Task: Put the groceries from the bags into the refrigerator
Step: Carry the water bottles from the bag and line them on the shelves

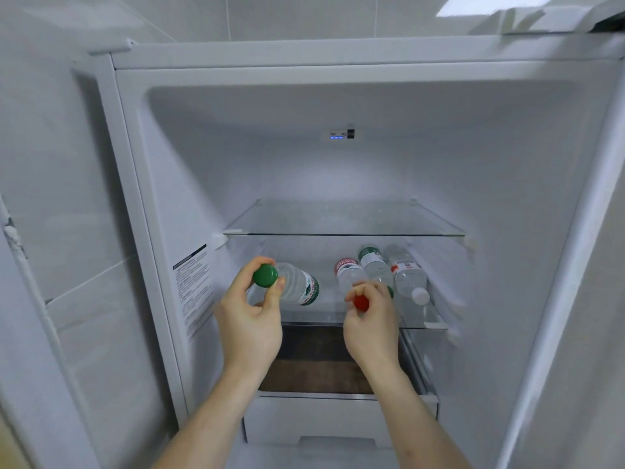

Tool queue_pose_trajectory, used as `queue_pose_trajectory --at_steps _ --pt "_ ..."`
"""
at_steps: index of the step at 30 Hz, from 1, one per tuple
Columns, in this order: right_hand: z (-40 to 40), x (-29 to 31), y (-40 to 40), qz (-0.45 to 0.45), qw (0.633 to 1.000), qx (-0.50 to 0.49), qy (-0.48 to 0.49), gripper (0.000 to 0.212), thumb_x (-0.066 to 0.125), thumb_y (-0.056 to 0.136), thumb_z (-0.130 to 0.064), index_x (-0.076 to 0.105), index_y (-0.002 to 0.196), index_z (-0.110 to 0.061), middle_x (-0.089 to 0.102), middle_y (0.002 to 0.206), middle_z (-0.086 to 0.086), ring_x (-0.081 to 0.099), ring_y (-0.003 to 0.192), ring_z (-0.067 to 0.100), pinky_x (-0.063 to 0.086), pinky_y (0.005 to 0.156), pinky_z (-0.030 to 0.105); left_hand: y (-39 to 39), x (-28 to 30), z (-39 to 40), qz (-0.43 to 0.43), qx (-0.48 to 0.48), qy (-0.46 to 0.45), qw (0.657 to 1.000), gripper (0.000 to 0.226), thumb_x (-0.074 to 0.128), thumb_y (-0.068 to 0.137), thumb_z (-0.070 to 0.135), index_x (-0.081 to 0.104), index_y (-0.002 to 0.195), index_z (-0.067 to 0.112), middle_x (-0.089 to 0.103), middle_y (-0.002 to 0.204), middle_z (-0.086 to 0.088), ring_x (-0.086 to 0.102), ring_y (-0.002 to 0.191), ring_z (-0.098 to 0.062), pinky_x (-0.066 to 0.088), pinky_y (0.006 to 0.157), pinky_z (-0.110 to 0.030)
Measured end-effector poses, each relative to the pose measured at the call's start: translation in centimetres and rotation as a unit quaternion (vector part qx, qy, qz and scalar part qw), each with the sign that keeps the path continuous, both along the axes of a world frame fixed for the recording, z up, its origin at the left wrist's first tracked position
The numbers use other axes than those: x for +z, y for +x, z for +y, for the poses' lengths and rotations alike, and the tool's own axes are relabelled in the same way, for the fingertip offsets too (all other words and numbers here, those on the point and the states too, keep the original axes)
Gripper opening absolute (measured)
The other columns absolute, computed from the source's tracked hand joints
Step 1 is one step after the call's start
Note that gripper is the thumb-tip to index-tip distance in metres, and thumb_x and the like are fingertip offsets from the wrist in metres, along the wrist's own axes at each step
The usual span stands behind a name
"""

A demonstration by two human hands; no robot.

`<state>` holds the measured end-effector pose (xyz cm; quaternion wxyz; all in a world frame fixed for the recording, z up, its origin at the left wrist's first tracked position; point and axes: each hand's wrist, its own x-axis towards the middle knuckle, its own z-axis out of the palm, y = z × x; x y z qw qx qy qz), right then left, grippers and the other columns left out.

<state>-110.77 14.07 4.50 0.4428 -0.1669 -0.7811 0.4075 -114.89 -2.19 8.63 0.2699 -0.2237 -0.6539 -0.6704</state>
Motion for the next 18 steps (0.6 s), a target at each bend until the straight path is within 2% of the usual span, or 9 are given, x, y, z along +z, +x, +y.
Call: queue_pose_trajectory --at_steps 3,4,7,10,14,18 --pt "0.5 -0.7 -1.2 -0.033 0.999 -0.021 0.025 0.028 0.061 0.087 0.004 0.059 0.082 -0.023 0.053 0.108 -0.017 0.055 0.096 0.004 0.041 0.074 0.01 -1.0 -0.5 0.7 -0.006 0.003 -0.01 1.0 0.019 0.073 0.09 0.008 0.067 0.103 0.021 0.071 0.097 0.005 0.053 0.064 -0.011 0.045 0.063 -0.007" --pt "0.8 -0.8 -1.6 -0.038 0.998 -0.028 0.033 0.027 0.062 0.088 0.003 0.059 0.082 -0.024 0.053 0.109 -0.017 0.054 0.098 0.004 0.044 0.077 0.012 -1.3 -0.7 0.9 -0.008 0.001 -0.006 1.0 0.02 0.073 0.09 0.007 0.067 0.102 0.021 0.071 0.097 0.004 0.055 0.066 -0.013 0.045 0.064 -0.007" --pt "1.5 -1.3 -2.6 -0.061 0.997 -0.034 0.042 0.024 0.063 0.093 -0.002 0.062 0.087 -0.025 0.053 0.115 -0.016 0.056 0.104 0.005 0.051 0.086 0.017 -1.8 -1.0 1.7 -0.012 -0.003 0.0 1.0 0.021 0.074 0.088 0.005 0.065 0.101 0.018 0.07 0.099 0.001 0.065 0.091 -0.017 0.046 0.068 -0.005" --pt "1.9 -1.9 -3.4 -0.088 0.995 -0.033 0.041 0.02 0.062 0.097 -0.006 0.066 0.099 -0.025 0.054 0.122 -0.013 0.057 0.11 0.007 0.046 0.089 0.013 -2.2 -1.1 2.4 -0.011 0.015 -0.016 1.0 0.023 0.078 0.085 0.008 0.065 0.099 0.02 0.07 0.096 0.003 0.065 0.093 -0.013 0.044 0.066 -0.003" --pt "2.0 -2.2 -4.1 -0.101 0.994 -0.026 0.033 0.024 0.062 0.097 -0.006 0.067 0.113 -0.024 0.051 0.134 -0.015 0.053 0.112 0.002 0.04 0.09 0.01 -3.6 -1.5 3.4 -0.018 0.009 -0.031 0.999 0.024 0.08 0.083 0.009 0.064 0.097 0.02 0.068 0.093 0.003 0.062 0.092 -0.002 0.044 0.067 -0.003" --pt "2.3 -2.5 -4.4 -0.109 0.993 -0.016 0.038 0.028 0.062 0.096 -0.004 0.066 0.115 -0.024 0.049 0.139 -0.017 0.058 0.11 0.002 0.039 0.085 0.006 -5.6 -2.1 4.4 -0.031 0.016 -0.065 0.997 0.024 0.082 0.082 0.012 0.064 0.096 0.021 0.067 0.09 0.008 0.061 0.088 0.005 0.042 0.067 -0.001"
